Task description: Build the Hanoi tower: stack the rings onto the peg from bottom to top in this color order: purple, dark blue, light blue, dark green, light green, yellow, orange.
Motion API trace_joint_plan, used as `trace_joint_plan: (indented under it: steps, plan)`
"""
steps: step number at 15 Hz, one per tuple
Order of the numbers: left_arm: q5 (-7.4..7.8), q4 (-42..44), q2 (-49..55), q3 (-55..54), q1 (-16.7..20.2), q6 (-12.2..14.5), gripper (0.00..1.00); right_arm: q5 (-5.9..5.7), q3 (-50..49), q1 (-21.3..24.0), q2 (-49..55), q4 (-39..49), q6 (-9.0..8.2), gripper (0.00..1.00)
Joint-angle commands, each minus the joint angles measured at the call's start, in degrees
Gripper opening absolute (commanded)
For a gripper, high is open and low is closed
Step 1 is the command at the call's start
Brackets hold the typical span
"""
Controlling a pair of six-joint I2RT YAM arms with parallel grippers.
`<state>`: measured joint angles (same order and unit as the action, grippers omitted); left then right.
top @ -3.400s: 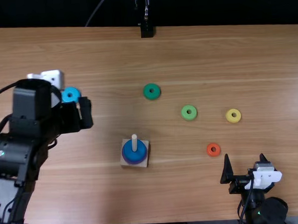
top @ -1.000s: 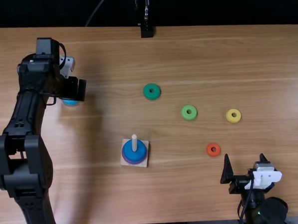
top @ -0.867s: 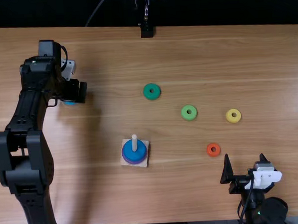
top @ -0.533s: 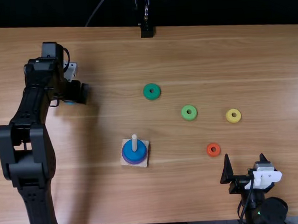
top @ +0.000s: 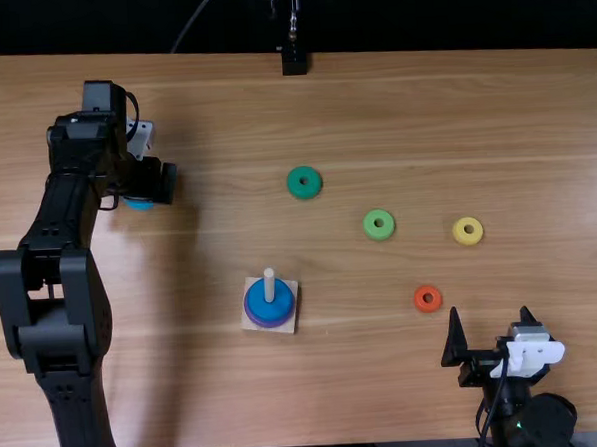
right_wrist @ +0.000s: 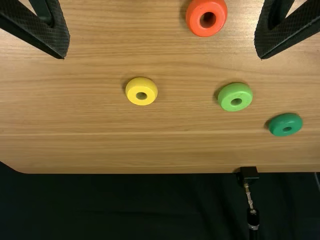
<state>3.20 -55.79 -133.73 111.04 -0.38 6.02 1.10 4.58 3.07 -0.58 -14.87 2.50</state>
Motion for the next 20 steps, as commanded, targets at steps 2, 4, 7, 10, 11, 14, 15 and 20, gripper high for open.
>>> trace_joint_plan:
  steps: [2, 4, 7, 10, 11, 14, 15, 20]
  plan:
    - [0.17, 0.0, -2.8, 1.8, 0.5, 0.8, 1.00, 0.37, -3.8, 0.5, 0.6, -4.3, -0.08, 1.00]
    - [0.17, 0.1, -2.9, 1.8, 0.5, 0.8, 1.00, 0.37, -3.8, 0.5, 0.6, -4.3, -0.08, 1.00]
    - [0.17, 0.0, -2.9, 1.7, 0.5, 0.8, 1.00, 0.37, -3.8, 0.5, 0.6, -4.3, -0.08, 1.00]
    - [-2.25, -0.1, -2.8, 1.3, 0.5, 0.2, 0.00, 0.37, -3.8, 0.5, 0.6, -4.3, -0.08, 1.00]
    - [-5.52, -0.1, -2.8, 1.3, 0.5, 0.2, 0.00, 0.37, -3.8, 0.5, 0.6, -4.3, -0.08, 1.00]
    - [-10.58, -0.6, -2.8, 1.4, 0.3, 0.8, 0.00, 0.37, -3.8, 0.5, 0.6, -4.3, -0.08, 1.00]
    - [-10.58, -0.8, -2.2, 1.5, 0.3, 0.9, 0.00, 0.37, -3.8, 0.5, 0.6, -4.3, -0.08, 1.00]
    - [-10.06, -2.6, 1.7, 4.6, -0.1, 0.5, 0.00, 0.37, -3.8, 0.5, 0.6, -4.3, -0.08, 1.00]
